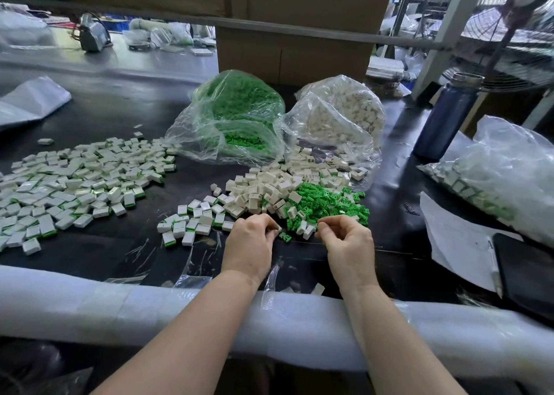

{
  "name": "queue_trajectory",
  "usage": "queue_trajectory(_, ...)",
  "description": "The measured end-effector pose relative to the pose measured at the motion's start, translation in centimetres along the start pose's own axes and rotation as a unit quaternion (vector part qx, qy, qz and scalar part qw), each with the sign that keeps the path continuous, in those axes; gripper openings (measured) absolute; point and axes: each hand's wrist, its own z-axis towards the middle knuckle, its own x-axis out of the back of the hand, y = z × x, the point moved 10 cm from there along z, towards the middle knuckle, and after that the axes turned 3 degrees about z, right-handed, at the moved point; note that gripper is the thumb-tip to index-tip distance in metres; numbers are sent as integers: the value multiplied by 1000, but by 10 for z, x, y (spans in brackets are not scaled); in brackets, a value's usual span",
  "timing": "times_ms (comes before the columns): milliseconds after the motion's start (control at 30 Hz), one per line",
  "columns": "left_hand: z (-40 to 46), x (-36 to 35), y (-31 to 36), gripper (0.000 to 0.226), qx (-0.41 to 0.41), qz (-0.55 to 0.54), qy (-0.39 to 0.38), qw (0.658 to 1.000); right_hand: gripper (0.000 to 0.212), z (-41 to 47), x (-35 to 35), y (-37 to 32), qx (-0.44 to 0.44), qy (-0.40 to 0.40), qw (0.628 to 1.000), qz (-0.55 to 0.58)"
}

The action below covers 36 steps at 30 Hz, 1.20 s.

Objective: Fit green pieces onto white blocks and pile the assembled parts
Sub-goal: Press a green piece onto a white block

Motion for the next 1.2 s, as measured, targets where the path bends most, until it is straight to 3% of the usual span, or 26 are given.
queue_trajectory(67,0,1,1,10,-7,2,6,1000,20,0,-1,1,-6,-11,1000,14)
queue_trajectory(200,2,-10,5,32,-39,53,-30,997,16,1,-3,4,-16,-20,999,21)
queue_trajectory(300,2,-16,6,31,-49,81,-53,994,15,2,-4,6,-19,-26,999,31)
queue_trajectory(467,-1,-1,10,12,-41,-46,-25,998,24,-1,-10,-2,6,-55,998,42)
queue_trajectory(767,-1,-1,4,14,-1,-172,-52,984,23,-3,-22,-9,30,-104,993,53)
queue_trajectory(1000,-2,-14,-3,15,55,-360,-101,926,23,-4,-24,-9,25,-111,991,72)
queue_trajectory(1200,-7,-18,5,13,48,-365,-147,918,21,-6,-23,-10,17,-118,989,86)
